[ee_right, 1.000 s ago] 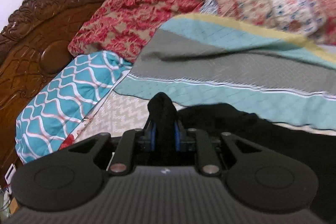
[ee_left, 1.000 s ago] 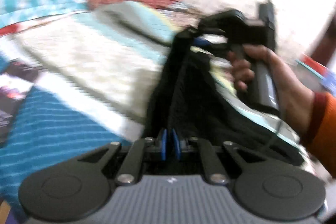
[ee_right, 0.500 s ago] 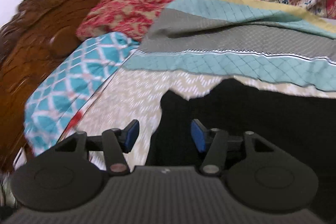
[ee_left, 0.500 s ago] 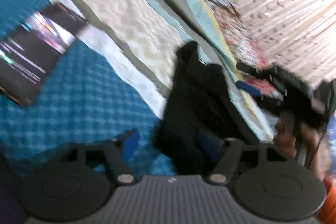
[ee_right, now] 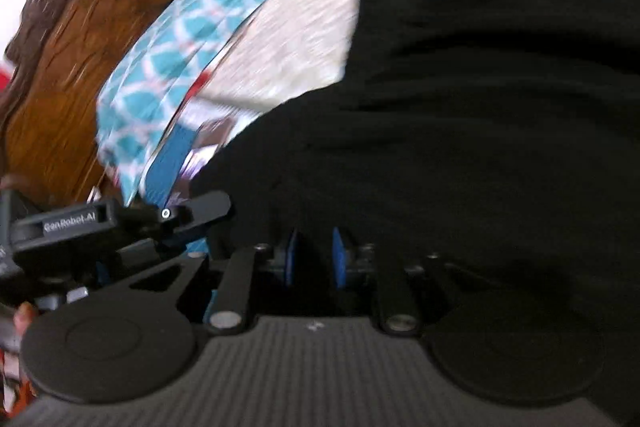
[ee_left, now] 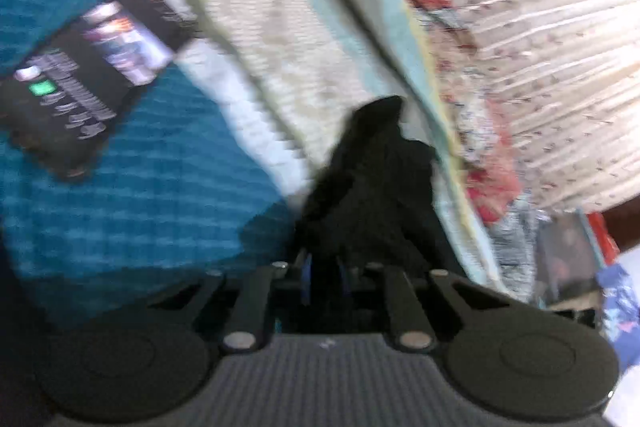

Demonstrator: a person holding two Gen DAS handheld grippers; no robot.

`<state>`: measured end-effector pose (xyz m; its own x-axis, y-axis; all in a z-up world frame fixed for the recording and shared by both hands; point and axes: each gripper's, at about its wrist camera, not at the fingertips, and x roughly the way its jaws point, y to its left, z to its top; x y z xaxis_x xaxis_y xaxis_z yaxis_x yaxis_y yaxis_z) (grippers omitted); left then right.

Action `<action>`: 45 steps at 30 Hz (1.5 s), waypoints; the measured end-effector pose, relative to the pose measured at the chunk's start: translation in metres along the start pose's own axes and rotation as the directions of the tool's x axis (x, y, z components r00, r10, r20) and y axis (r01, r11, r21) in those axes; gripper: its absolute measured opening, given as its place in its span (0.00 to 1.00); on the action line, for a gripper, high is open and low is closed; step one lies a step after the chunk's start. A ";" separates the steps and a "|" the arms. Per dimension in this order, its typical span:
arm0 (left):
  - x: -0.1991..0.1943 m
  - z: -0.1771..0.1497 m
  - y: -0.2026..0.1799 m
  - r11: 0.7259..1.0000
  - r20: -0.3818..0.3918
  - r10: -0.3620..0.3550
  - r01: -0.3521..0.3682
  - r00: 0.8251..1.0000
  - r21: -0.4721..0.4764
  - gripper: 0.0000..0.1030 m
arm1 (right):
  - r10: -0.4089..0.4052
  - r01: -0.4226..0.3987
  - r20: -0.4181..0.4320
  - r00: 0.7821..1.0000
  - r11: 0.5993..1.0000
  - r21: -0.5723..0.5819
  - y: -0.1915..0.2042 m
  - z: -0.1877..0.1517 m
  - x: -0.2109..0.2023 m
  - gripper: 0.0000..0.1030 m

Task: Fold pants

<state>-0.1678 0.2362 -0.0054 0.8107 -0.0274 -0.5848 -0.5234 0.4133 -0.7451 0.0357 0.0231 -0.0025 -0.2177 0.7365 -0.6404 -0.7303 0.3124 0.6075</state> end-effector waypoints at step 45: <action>0.245 -0.001 -0.270 0.163 0.224 0.343 -0.293 0.912 0.942 0.55 | -0.806 0.274 0.273 0.525 0.464 0.842 -0.391 0.037 -0.378 0.56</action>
<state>0.1721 0.1168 0.0522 0.6190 0.3209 -0.7169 -0.0759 0.9329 0.3520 0.4270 -0.3551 0.0193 0.6510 0.2990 -0.6977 0.1469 0.8521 0.5023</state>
